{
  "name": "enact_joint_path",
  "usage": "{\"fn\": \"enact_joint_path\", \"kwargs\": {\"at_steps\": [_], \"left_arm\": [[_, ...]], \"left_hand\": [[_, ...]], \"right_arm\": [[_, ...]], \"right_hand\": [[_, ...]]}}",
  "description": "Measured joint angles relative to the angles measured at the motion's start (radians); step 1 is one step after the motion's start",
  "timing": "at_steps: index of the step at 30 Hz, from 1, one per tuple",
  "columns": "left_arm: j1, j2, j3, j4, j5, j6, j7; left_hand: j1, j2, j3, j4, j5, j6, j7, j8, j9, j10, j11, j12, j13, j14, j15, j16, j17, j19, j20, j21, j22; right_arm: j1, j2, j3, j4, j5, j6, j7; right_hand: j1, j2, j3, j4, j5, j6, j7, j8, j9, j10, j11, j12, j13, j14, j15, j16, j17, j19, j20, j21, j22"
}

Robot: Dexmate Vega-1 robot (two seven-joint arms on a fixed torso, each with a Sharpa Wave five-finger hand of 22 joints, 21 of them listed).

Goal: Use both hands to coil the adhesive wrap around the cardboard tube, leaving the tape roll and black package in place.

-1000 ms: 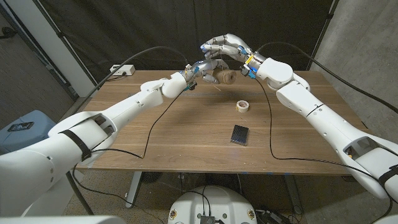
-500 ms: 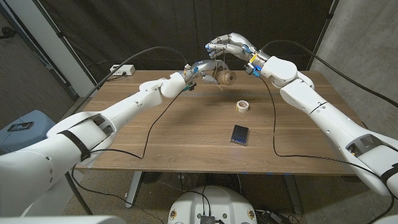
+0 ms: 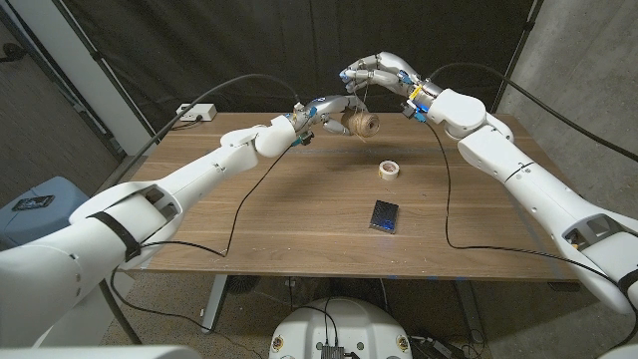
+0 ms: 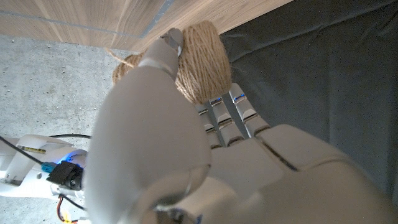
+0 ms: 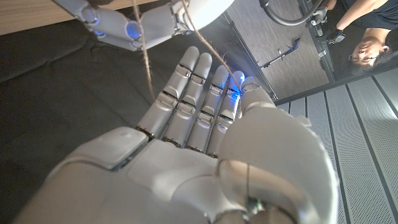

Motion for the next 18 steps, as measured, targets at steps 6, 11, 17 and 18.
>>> {"fn": "enact_joint_path", "kwargs": {"at_steps": [6, 11, 17, 18], "left_arm": [[0.005, 0.005, -0.008, -0.011, -0.001, -0.007, -0.009], [0.009, 0.008, -0.014, -0.017, -0.002, -0.013, -0.013], [0.015, 0.011, -0.02, -0.026, -0.003, -0.018, -0.017], [0.017, 0.012, -0.022, -0.03, -0.004, -0.019, -0.018]], "left_hand": [[0.0, 0.0, 0.0, 0.0, -0.001, 0.002, -0.002, 0.0, 0.0, 0.005, -0.005, -0.003, 0.0, 0.004, -0.004, 0.001, 0.0, 0.0, 0.0, 0.0, 0.0], [0.0, 0.0, 0.001, -0.001, 0.001, 0.002, -0.002, 0.0, 0.0, 0.005, -0.005, -0.003, 0.0, 0.003, -0.003, 0.005, 0.0, 0.0, 0.0, 0.006, 0.0], [0.0, 0.0, 0.003, -0.003, 0.001, 0.002, -0.002, 0.0, 0.0, 0.005, -0.005, -0.004, 0.004, 0.003, -0.003, 0.005, 0.0, 0.0, 0.0, 0.006, 0.0], [0.0, 0.0, 0.003, -0.003, 0.001, 0.002, -0.002, 0.0, 0.0, 0.005, -0.005, -0.004, 0.004, 0.003, -0.003, 0.005, 0.0, 0.0, 0.0, 0.006, 0.0]], "right_arm": [[0.007, -0.007, 0.004, 0.014, -0.007, 0.007, -0.001], [0.013, -0.011, 0.004, 0.025, -0.012, 0.009, 0.001], [0.019, -0.015, 0.005, 0.037, -0.017, 0.01, 0.002], [0.02, -0.017, 0.006, 0.04, -0.019, 0.01, 0.002]], "right_hand": [[0.0, 0.0, 0.001, -0.001, 0.0, 0.0, 0.0, 0.0, 0.0, 0.0, 0.0, 0.0, 0.0, 0.0, 0.0, 0.0, -0.002, 0.0, 0.0, 0.0, 0.0], [0.0, 0.0, 0.001, -0.001, 0.0, 0.0, 0.0, 0.0, 0.0, 0.0, 0.0, 0.0, 0.0, 0.0, 0.0, 0.0, -0.002, 0.0, 0.0, 0.0, 0.0], [0.0, 0.0, 0.001, -0.001, 0.0, 0.0, 0.0, 0.0, 0.0, 0.0, 0.0, -0.007, 0.0, 0.0, 0.0, -0.008, -0.002, -0.004, 0.004, 0.0, 0.0], [0.0, 0.0, 0.001, -0.001, 0.0, 0.0, 0.0, 0.0, 0.0, 0.0, 0.0, -0.007, 0.0, 0.0, 0.0, -0.008, -0.002, -0.004, 0.004, 0.0, 0.0]]}}
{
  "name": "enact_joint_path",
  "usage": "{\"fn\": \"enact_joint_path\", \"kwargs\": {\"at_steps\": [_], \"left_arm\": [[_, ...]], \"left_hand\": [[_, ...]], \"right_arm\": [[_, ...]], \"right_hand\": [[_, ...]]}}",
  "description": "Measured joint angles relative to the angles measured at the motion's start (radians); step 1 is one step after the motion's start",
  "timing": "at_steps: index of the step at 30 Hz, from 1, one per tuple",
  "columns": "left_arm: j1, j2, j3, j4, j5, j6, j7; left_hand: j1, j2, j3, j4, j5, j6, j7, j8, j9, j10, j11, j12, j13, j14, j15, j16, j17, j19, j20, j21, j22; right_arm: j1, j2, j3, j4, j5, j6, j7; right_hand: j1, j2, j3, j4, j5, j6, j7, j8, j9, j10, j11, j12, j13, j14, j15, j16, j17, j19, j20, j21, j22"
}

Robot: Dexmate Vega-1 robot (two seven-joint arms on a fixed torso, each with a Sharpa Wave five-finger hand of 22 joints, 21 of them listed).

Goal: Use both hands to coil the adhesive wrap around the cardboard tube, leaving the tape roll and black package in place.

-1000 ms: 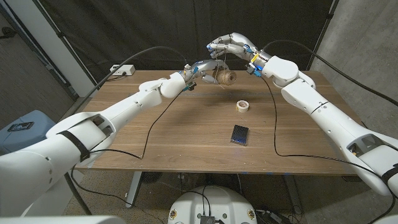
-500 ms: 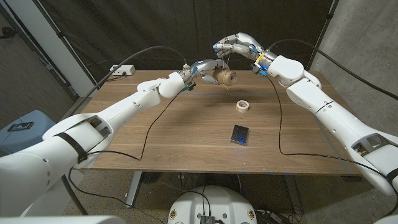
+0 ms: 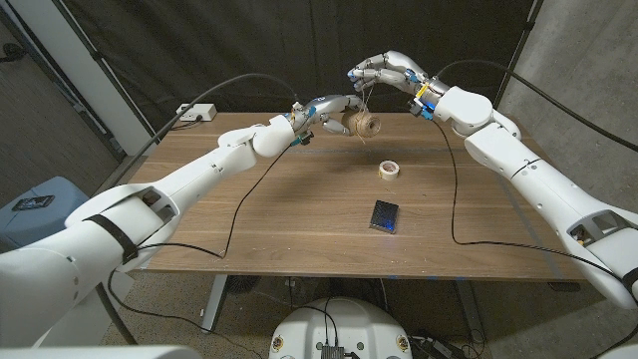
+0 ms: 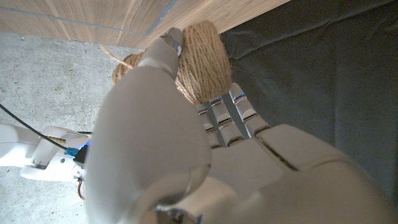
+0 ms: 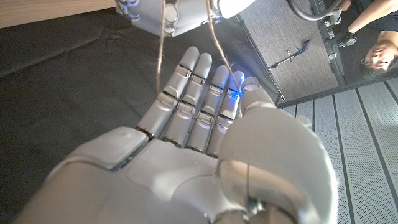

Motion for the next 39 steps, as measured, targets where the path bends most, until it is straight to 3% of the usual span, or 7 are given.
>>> {"fn": "enact_joint_path", "kwargs": {"at_steps": [19, 39], "left_arm": [[0.024, 0.01, -0.024, -0.037, -0.002, -0.012, -0.003], [0.038, 0.012, -0.045, -0.059, -0.009, -0.022, -0.004]], "left_hand": [[0.0, 0.0, 0.0, 0.0, -0.001, 0.0, 0.0, -0.002, 0.0, 0.0, 0.0, -0.002, -0.003, 0.0, 0.0, 0.0, 0.0, 0.0, 0.0, 0.007, -0.005], [0.0, 0.0, 0.001, -0.001, 0.0, 0.004, -0.003, 0.0, -0.005, 0.0, 0.0, -0.003, -0.004, 0.0, 0.0, -0.004, 0.0, -0.005, -0.006, 0.009, -0.005]], "right_arm": [[0.005, -0.02, 0.01, 0.022, -0.022, -0.014, -0.022], [0.023, -0.009, 0.004, 0.079, -0.031, -0.03, -0.036]], "right_hand": [[0.0, 0.0, 0.0, 0.0, 0.0, 0.0, 0.0, -0.011, 0.0, 0.0, 0.0, -0.004, 0.0, 0.0, 0.0, 0.0, 0.0, 0.0, 0.0, 0.0, 0.0], [0.0, 0.0, 0.0, 0.0, 0.0, 0.0, 0.0, -0.015, 0.0, 0.0, 0.0, -0.012, 0.006, 0.0, 0.0, -0.01, 0.0, -0.004, 0.004, 0.006, 0.0]]}}
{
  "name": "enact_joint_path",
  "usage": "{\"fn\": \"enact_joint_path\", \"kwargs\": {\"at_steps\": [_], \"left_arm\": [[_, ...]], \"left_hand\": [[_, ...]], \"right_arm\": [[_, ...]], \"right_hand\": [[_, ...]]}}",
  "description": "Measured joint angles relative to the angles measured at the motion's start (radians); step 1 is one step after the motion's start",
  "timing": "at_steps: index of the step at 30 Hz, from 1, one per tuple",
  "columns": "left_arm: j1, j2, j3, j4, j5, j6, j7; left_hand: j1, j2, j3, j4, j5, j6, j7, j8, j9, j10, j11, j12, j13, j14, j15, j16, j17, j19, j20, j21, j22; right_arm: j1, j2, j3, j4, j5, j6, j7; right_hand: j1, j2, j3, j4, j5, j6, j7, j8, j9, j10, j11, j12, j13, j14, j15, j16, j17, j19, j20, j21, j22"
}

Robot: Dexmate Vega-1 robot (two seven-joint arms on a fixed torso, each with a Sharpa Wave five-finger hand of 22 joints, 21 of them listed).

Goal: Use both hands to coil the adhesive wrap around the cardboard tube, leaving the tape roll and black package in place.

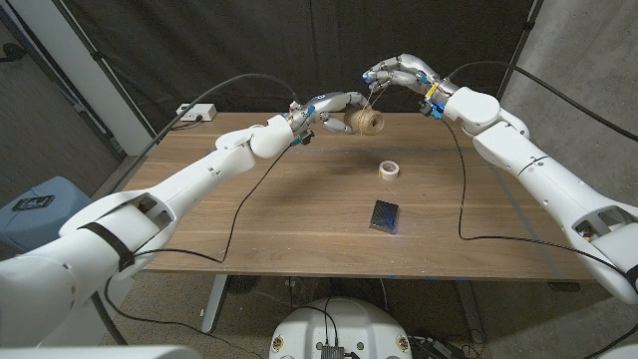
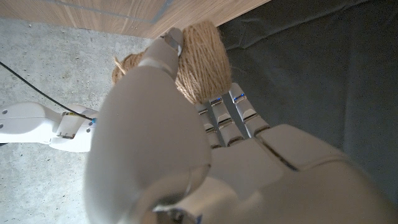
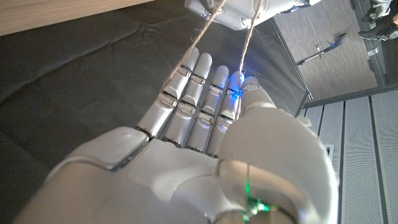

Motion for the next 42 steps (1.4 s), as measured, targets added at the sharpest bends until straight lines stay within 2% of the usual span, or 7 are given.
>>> {"fn": "enact_joint_path", "kwargs": {"at_steps": [7, 9, 42], "left_arm": [[0.001, -0.001, -0.005, 0.0, -0.003, -0.007, 0.002], [0.001, -0.002, -0.006, 0.0, -0.004, -0.009, 0.003], [0.003, 0.006, -0.027, 0.005, -0.017, -0.03, 0.001]], "left_hand": [[0.0, 0.0, 0.003, -0.003, 0.0, 0.0, 0.0, 0.0, 0.0, 0.0, 0.0, -0.001, 0.0, 0.0, 0.0, -0.003, 0.0, 0.0, 0.0, 0.006, -0.001], [0.0, 0.0, 0.003, -0.003, 0.0, 0.0, 0.0, 0.0, 0.0, 0.001, -0.001, -0.001, 0.0, 0.0, 0.0, -0.003, 0.0, 0.0, 0.0, 0.006, -0.005], [0.0, 0.0, 0.002, -0.002, -0.004, 0.0, 0.0, -0.003, 0.0, 0.002, -0.002, -0.003, 0.0, 0.002, -0.002, -0.008, 0.0, 0.0, 0.0, 0.013, -0.005]], "right_arm": [[0.009, 0.007, -0.006, 0.019, -0.002, -0.007, -0.002], [0.011, 0.009, -0.008, 0.024, -0.003, -0.009, -0.003], [0.043, 0.03, -0.037, 0.117, -0.028, -0.054, -0.026]], "right_hand": [[0.0, 0.0, 0.0, 0.0, 0.0, 0.004, -0.004, 0.0, 0.0, 0.002, -0.009, 0.0, 0.0, 0.0, 0.0, 0.0, 0.0, -0.002, -0.002, 0.0, 0.0], [0.0, 0.0, 0.0, 0.0, 0.0, 0.004, -0.004, -0.007, 0.0, 0.002, -0.009, 0.0, 0.0, 0.0, 0.0, 0.0, 0.0, -0.002, -0.002, 0.0, 0.0], [0.007, 0.007, 0.0, 0.0, 0.0, 0.003, -0.003, -0.011, 0.0, 0.005, -0.005, -0.008, 0.007, 0.0, 0.0, -0.004, 0.005, -0.002, -0.002, 0.006, 0.0]]}}
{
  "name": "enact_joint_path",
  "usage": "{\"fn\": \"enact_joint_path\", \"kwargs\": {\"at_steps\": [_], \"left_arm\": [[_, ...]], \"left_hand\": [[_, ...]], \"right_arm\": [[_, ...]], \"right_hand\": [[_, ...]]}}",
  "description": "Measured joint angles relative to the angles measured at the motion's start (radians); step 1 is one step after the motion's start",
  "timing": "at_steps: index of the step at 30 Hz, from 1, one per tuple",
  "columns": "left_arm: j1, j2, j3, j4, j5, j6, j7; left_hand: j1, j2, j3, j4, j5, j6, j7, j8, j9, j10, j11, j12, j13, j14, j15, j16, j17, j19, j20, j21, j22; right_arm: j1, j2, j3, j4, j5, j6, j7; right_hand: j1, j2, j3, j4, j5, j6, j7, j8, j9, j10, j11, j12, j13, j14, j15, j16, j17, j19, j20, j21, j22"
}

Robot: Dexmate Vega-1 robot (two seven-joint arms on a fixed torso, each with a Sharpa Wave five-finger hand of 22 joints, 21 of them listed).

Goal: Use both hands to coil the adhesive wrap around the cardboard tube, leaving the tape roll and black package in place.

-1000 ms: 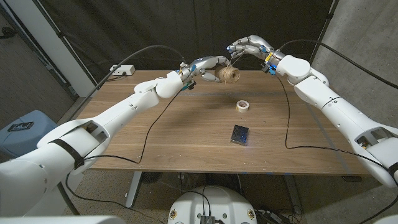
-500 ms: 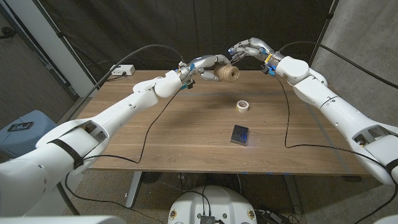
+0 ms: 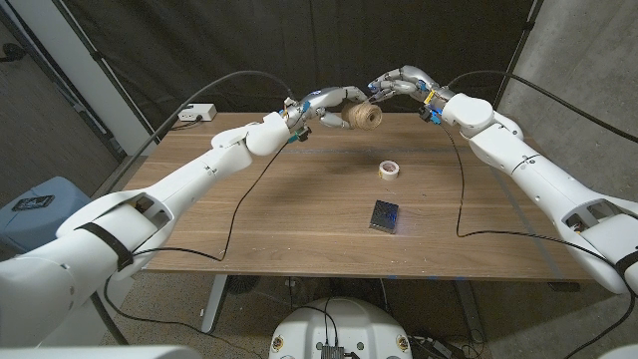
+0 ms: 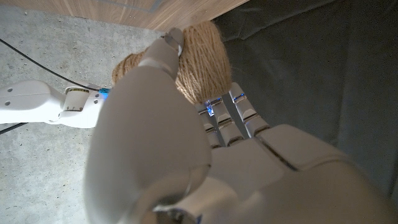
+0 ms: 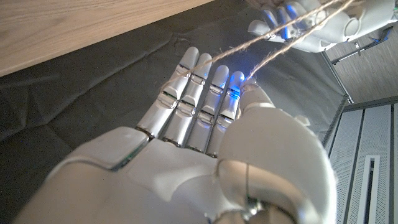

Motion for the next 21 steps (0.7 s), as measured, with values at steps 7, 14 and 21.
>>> {"fn": "enact_joint_path", "kwargs": {"at_steps": [7, 14, 21], "left_arm": [[0.0, 0.002, -0.003, -0.001, -0.001, -0.001, 0.0], [0.0, 0.005, -0.008, -0.01, -0.004, -0.001, -0.001], [0.002, 0.006, -0.012, -0.017, -0.004, 0.003, -0.001]], "left_hand": [[0.0, 0.0, 0.0, 0.0, 0.004, 0.0, 0.0, 0.003, 0.0, 0.0, 0.0, 0.0, 0.0, 0.0, 0.0, 0.0, 0.0, 0.0, 0.0, 0.003, 0.0], [0.0, 0.0, 0.0, 0.0, 0.004, 0.003, -0.003, 0.003, 0.0, 0.004, -0.004, 0.0, -0.001, 0.002, -0.002, -0.004, 0.0, 0.0, 0.0, 0.004, 0.0], [0.0, 0.0, 0.0, 0.0, 0.004, 0.003, -0.003, 0.003, 0.0, 0.004, -0.004, 0.0, -0.001, 0.002, -0.002, 0.0, 0.0, 0.0, 0.0, 0.007, -0.005]], "right_arm": [[0.0, 0.001, -0.003, 0.014, 0.0, -0.009, -0.003], [-0.001, 0.001, -0.004, 0.026, 0.001, -0.017, -0.003], [-0.009, -0.003, -0.005, 0.029, 0.006, -0.026, -0.006]], "right_hand": [[0.0, 0.0, 0.0, 0.0, 0.0, 0.0, 0.0, 0.0, 0.0, 0.0, 0.0, 0.0, 0.001, 0.0, 0.0, 0.0, 0.0, 0.0, 0.0, 0.0, 0.0], [0.0, 0.0, 0.0, 0.0, 0.0, 0.0, 0.0, -0.007, 0.0, 0.0, 0.0, -0.008, 0.001, 0.0, 0.0, 0.0, 0.0, -0.004, 0.004, 0.0, 0.0], [0.0, 0.0, 0.0, 0.0, 0.0, 0.0, 0.0, -0.007, 0.0, 0.0, 0.0, -0.008, 0.001, 0.0, 0.0, -0.004, 0.0, -0.004, 0.004, 0.0, 0.0]]}}
